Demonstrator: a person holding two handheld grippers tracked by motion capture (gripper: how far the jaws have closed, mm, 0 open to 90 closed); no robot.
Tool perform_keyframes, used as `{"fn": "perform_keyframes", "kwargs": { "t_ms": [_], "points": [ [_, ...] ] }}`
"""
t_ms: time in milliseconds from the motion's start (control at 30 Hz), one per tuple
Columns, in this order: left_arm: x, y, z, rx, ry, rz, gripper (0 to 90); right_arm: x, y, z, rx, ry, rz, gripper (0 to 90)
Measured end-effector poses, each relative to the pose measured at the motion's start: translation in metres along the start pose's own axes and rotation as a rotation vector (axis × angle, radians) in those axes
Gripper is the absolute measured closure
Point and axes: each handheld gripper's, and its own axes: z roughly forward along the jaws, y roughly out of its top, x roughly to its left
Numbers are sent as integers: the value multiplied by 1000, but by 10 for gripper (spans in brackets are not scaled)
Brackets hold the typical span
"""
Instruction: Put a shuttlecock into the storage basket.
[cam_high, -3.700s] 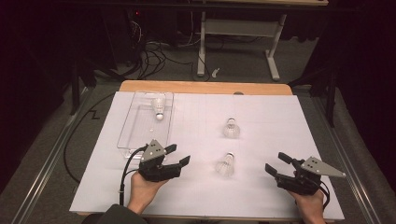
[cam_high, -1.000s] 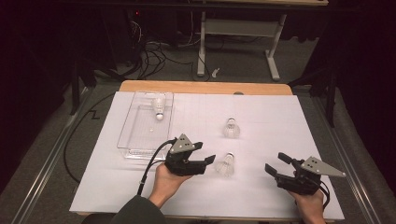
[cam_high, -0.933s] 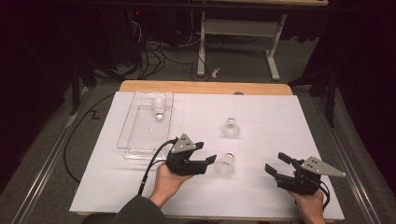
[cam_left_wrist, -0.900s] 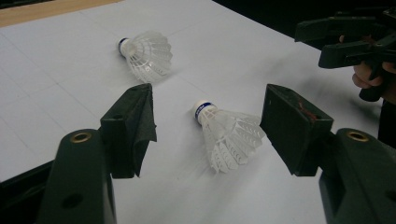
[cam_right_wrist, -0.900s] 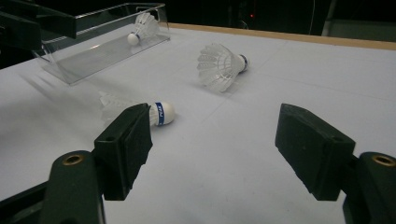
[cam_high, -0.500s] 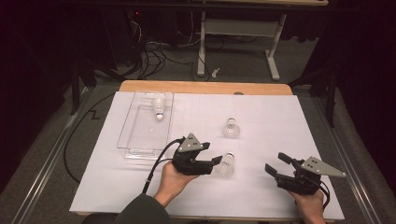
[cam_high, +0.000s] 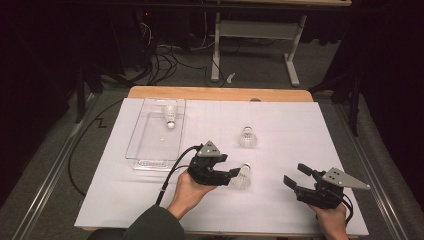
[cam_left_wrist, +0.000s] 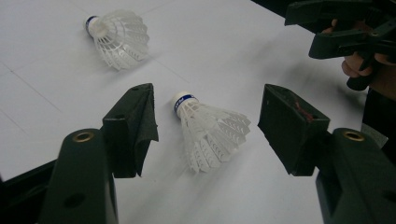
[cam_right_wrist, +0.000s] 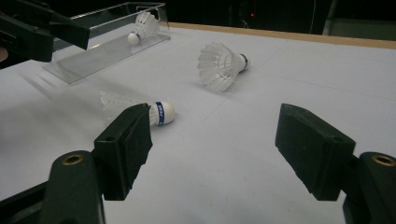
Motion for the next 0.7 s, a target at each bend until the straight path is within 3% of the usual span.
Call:
{"fn": "perform_keyframes", "kwargs": {
  "t_ms": [300, 700],
  "points": [
    [0, 6, 0, 69, 33, 2, 369, 0, 0, 0, 0, 0, 0, 274],
    [0, 14, 4, 192, 50, 49, 396, 0, 0, 0, 0, 0, -3, 274]
  ]
}}
